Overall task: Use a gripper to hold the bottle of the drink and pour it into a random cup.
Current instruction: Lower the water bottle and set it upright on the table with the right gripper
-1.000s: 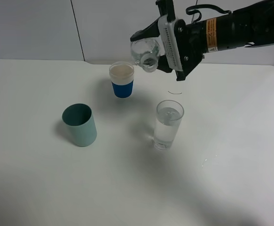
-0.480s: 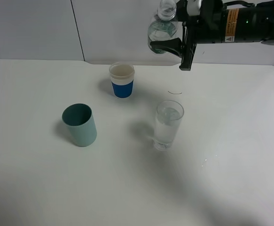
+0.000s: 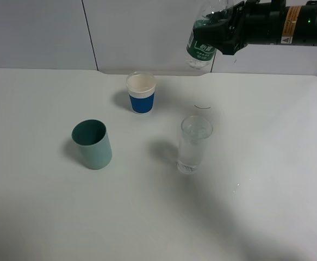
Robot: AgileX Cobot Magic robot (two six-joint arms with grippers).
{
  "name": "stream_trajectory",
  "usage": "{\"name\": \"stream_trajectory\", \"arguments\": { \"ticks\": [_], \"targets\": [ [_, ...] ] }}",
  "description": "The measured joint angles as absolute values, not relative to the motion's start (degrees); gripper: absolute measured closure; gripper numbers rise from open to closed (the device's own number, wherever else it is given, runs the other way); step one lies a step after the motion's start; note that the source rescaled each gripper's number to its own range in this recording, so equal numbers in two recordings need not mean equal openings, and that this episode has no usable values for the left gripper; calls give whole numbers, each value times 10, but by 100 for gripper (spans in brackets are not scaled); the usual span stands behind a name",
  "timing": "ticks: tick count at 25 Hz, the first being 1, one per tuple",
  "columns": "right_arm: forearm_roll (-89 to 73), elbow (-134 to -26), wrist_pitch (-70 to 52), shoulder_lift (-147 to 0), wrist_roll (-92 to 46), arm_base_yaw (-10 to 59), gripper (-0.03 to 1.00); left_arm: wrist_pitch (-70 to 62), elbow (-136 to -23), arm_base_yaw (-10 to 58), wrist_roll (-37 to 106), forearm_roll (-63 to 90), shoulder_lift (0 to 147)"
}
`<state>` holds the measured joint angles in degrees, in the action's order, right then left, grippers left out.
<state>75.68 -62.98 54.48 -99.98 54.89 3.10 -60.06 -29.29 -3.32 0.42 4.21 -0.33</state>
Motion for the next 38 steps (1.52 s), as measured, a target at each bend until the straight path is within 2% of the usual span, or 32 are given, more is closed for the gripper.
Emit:
{"name": "stream_trajectory", "arguments": {
  "ticks": [8, 38],
  "targets": [
    [778, -630, 468, -1001, 618, 25, 96, -601, -293, -33, 4, 42, -3],
    [850, -630, 411, -1134, 611, 45, 96, -601, -293, -33, 4, 43, -3]
  ]
}}
